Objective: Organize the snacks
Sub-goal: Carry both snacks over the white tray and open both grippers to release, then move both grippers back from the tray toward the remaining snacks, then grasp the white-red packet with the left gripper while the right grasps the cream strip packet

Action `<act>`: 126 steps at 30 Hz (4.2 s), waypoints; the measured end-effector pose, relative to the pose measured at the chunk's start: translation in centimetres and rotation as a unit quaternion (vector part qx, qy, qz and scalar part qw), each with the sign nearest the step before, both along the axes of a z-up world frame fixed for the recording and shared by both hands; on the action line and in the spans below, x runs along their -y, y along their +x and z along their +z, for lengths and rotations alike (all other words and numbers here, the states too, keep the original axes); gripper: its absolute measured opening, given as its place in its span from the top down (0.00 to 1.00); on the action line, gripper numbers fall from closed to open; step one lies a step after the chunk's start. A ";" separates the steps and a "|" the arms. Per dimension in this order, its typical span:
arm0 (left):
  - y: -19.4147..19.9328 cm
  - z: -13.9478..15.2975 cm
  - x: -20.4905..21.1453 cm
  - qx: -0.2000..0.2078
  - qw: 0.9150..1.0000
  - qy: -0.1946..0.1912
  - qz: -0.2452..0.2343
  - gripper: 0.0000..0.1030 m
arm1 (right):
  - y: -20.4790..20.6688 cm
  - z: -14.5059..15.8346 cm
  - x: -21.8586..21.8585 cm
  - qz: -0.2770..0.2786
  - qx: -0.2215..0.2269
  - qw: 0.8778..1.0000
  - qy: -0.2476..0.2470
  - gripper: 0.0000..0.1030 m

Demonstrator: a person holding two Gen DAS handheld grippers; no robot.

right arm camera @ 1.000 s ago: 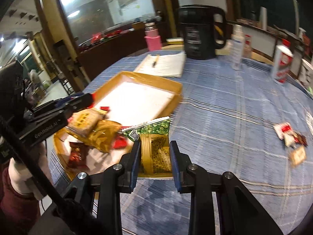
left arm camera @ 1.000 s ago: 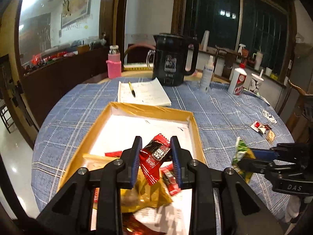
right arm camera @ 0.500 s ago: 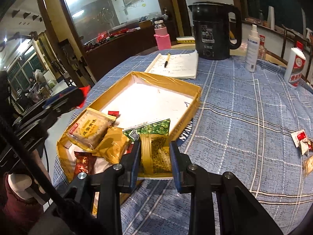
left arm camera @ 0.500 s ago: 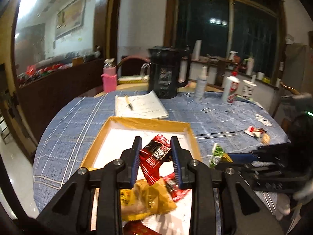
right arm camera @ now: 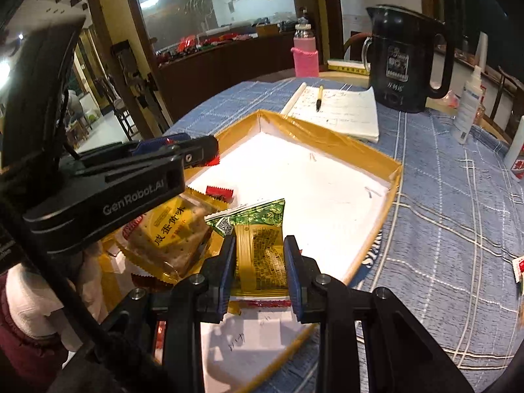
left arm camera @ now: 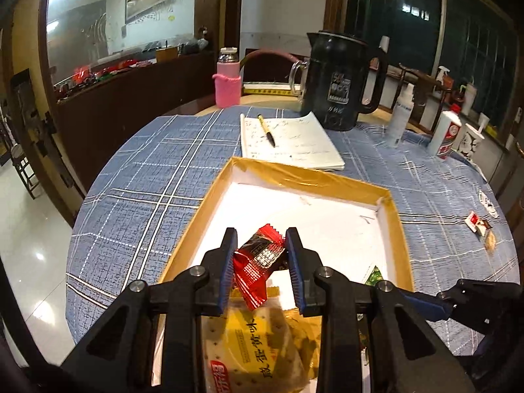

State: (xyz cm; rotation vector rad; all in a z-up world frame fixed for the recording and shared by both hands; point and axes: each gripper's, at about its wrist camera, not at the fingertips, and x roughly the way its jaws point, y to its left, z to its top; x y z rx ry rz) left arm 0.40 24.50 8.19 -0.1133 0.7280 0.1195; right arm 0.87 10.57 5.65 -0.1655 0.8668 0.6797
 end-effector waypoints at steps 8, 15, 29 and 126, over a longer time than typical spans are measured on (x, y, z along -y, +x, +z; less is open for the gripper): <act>0.3 -0.8 -0.3 -0.012 1.000 -0.001 0.002 0.68 | 0.9 -1.1 -0.9 -0.012 -0.002 1.000 -0.019 0.72; 0.3 -0.6 -0.4 -0.010 1.000 0.000 0.010 0.61 | 1.2 -1.5 -0.5 -0.026 -0.013 1.000 -0.010 0.71; -3.7 2.3 2.0 0.043 0.996 0.072 0.044 0.23 | -0.5 -0.1 1.1 -0.029 -0.005 0.999 0.023 0.69; 5.0 -1.3 28.1 -0.073 0.977 -0.069 -0.190 0.22 | 10.5 -4.6 33.5 -0.317 -0.056 0.947 0.004 0.84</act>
